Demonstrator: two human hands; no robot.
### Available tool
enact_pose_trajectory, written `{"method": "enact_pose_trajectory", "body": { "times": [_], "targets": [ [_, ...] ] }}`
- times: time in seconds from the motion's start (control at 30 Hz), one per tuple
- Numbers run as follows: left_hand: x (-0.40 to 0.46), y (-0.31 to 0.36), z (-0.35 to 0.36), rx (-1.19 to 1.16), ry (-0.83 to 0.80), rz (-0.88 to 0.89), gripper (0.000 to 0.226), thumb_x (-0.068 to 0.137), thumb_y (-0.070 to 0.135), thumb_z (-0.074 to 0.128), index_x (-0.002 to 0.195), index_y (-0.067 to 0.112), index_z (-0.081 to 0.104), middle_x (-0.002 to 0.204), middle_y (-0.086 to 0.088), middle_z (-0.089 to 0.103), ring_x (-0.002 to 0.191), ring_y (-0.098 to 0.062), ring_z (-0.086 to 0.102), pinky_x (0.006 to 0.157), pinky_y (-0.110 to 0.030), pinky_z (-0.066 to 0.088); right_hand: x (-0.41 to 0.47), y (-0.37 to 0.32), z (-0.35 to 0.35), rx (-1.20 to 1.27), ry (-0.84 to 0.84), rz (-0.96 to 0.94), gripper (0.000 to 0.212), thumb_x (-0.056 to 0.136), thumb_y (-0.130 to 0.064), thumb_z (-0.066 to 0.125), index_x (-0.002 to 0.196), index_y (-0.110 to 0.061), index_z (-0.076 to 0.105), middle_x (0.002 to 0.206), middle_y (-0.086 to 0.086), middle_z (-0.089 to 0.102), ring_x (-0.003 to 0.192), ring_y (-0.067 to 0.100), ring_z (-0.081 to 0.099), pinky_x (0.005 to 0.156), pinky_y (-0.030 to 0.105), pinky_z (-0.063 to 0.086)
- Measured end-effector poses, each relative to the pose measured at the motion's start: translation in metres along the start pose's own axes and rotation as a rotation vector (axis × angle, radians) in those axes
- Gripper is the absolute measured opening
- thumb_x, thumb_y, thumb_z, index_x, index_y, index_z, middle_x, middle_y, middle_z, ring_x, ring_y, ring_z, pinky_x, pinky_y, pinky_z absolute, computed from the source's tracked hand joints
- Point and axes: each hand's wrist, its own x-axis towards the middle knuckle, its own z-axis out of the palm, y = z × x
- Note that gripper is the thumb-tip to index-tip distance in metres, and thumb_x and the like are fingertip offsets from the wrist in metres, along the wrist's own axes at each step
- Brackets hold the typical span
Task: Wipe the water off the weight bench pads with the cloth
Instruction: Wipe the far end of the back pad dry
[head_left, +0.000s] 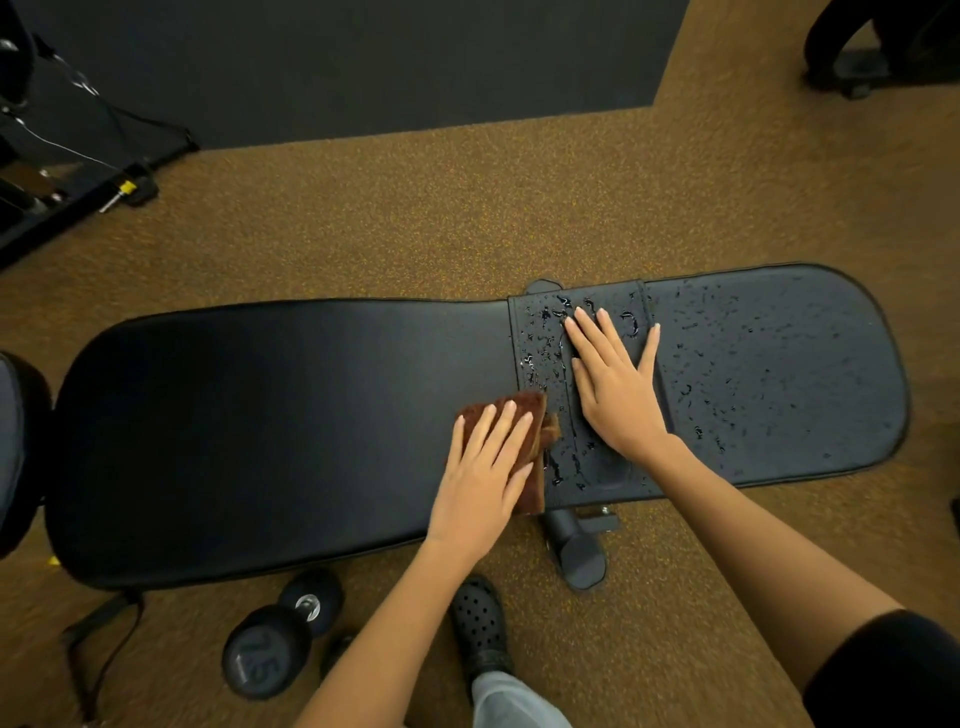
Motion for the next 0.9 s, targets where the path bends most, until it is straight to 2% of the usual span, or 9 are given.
{"method": "enact_pose_trajectory", "body": {
  "times": [0.07, 0.17, 0.27, 0.43, 0.6, 0.7, 0.8, 0.9],
  "targets": [
    [-0.001, -0.01, -0.006, 0.07, -0.024, -0.038, 0.056, 0.098, 0.041, 0.026, 0.15, 0.022, 0.021, 0.157, -0.002, 0.024, 0.144, -0.021, 0.022, 0.116, -0.051, 0.021, 0.001, -0.001, -0.001, -0.01, -0.024, 0.015, 0.054, 0.101, -0.033, 0.017, 0.153, -0.02, 0.026, 0.16, -0.004, 0.023, 0.149, 0.017, 0.011, 0.111, 0.07, -0.006],
    [0.004, -0.025, -0.019, 0.1, -0.034, -0.22, 0.056, 0.1, 0.044, 0.022, 0.152, 0.025, 0.013, 0.159, -0.002, 0.015, 0.147, -0.023, 0.013, 0.117, -0.051, 0.009, 0.001, -0.001, -0.004, -0.009, -0.05, 0.024, 0.053, 0.102, -0.034, 0.017, 0.153, -0.021, 0.025, 0.16, -0.006, 0.021, 0.149, 0.016, 0.011, 0.109, 0.071, -0.007],
    [0.019, -0.041, -0.031, 0.047, -0.054, -0.372, 0.059, 0.101, 0.045, 0.023, 0.152, 0.025, 0.003, 0.161, -0.005, 0.004, 0.147, -0.026, 0.003, 0.116, -0.052, 0.001, 0.002, -0.003, -0.007, 0.009, -0.04, 0.037, 0.048, 0.105, -0.027, 0.029, 0.152, -0.021, 0.027, 0.16, -0.006, 0.022, 0.149, 0.016, 0.011, 0.109, 0.072, -0.008],
    [0.052, -0.055, -0.044, -0.056, -0.059, -0.504, 0.06, 0.102, 0.042, 0.022, 0.152, 0.02, -0.001, 0.16, -0.01, -0.004, 0.147, -0.031, -0.004, 0.116, -0.052, 0.001, 0.003, -0.007, -0.007, 0.032, -0.015, 0.062, 0.048, 0.104, -0.022, 0.036, 0.152, -0.019, 0.029, 0.159, -0.005, 0.024, 0.149, 0.017, 0.012, 0.109, 0.072, -0.007],
    [0.079, -0.064, -0.05, -0.134, 0.007, -0.505, 0.056, 0.103, 0.037, 0.024, 0.152, 0.017, 0.004, 0.161, -0.006, 0.0, 0.147, -0.031, -0.004, 0.116, -0.054, -0.001, 0.003, -0.008, -0.004, 0.06, 0.025, 0.062, 0.047, 0.103, -0.019, 0.039, 0.15, -0.018, 0.033, 0.158, -0.003, 0.028, 0.149, 0.019, 0.014, 0.11, 0.071, -0.006],
    [0.092, -0.065, -0.053, -0.151, 0.038, -0.459, 0.054, 0.104, 0.034, 0.025, 0.152, 0.019, 0.009, 0.161, -0.004, 0.004, 0.147, -0.03, -0.003, 0.116, -0.052, -0.003, 0.002, -0.009, -0.001, 0.047, 0.027, 0.061, 0.047, 0.104, -0.022, 0.034, 0.15, -0.017, 0.032, 0.158, -0.002, 0.028, 0.149, 0.02, 0.014, 0.111, 0.07, -0.006],
    [0.105, -0.063, -0.055, -0.151, 0.035, -0.376, 0.051, 0.104, 0.033, 0.025, 0.152, 0.021, 0.013, 0.16, -0.001, 0.009, 0.147, -0.027, -0.001, 0.116, -0.05, -0.004, 0.002, -0.007, -0.001, 0.017, 0.013, 0.052, 0.051, 0.102, -0.03, 0.022, 0.151, -0.018, 0.031, 0.159, -0.001, 0.027, 0.149, 0.021, 0.013, 0.112, 0.069, -0.004],
    [0.117, -0.055, -0.054, -0.143, 0.026, -0.26, 0.05, 0.104, 0.034, 0.025, 0.151, 0.022, 0.018, 0.159, 0.0, 0.016, 0.147, -0.025, 0.004, 0.116, -0.05, -0.002, 0.0, -0.002, -0.001, -0.043, 0.049, 0.101, 0.051, 0.103, -0.035, 0.022, 0.151, -0.021, 0.03, 0.159, -0.001, 0.027, 0.149, 0.023, 0.014, 0.112, 0.068, -0.005]
  ]
}}
